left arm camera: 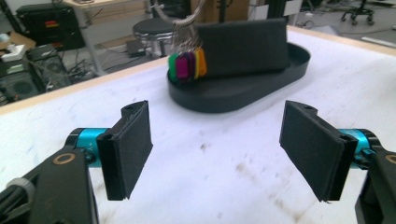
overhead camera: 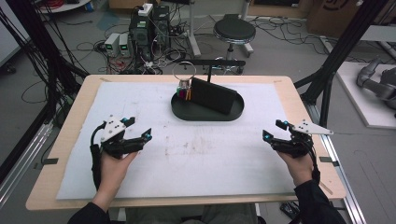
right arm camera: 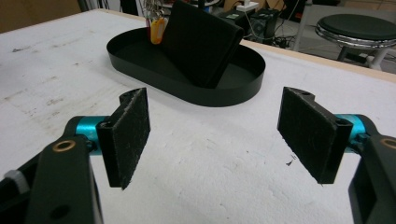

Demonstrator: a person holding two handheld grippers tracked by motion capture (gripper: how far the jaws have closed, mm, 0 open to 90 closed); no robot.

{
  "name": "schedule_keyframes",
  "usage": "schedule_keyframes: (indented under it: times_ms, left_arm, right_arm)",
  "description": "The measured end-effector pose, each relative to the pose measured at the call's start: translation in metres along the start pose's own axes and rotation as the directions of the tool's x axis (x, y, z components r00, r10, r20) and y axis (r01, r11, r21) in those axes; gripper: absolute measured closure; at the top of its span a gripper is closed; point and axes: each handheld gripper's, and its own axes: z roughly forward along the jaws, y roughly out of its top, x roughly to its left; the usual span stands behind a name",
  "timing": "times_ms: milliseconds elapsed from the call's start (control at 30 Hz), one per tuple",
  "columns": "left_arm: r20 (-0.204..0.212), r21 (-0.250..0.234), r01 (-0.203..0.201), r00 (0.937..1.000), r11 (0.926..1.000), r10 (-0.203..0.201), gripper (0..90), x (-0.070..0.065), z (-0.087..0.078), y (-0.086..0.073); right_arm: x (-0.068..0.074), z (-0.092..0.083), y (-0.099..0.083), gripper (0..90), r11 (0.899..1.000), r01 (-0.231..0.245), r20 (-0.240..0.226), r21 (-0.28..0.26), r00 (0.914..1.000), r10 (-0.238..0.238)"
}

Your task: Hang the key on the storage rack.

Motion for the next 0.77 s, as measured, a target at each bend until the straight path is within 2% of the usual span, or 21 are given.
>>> schedule_keyframes:
  times_ms: [133,200,333,500,767]
  left_arm:
    - [-0.029,0.001,0.013,0.9995,0.9999,-0.013,25.0,0.006,-0.008,-0.011]
    - [-0.04,0.004,0.011,0.9992,0.9999,-0.011,25.0,0.008,-0.01,-0.01]
    - [-0.052,-0.025,-0.009,0.9986,0.9996,0.007,25.0,0.01,-0.015,-0.004]
    - [-0.055,-0.042,-0.021,0.9983,0.9989,0.019,25.0,0.009,-0.019,-0.002]
    - [-0.056,-0.035,-0.02,0.9983,0.9992,0.018,25.0,0.012,-0.016,-0.003]
  right_arm:
    - [-0.001,-0.001,-0.001,25.7,1.0,-0.007,0.011,0.003,0.9999,0.007]
    - [-0.002,-0.002,-0.001,25.6,1.0,-0.007,0.017,0.0,0.9998,0.007]
    - [-0.002,-0.002,-0.001,25.3,1.0,-0.009,0.023,0.001,0.9997,0.009]
    - [-0.002,-0.003,-0.001,25.2,1.0,-0.008,0.026,0.002,0.9996,0.008]
    - [-0.007,-0.006,-0.003,24.1,1.0,-0.015,0.044,0.007,0.999,0.014]
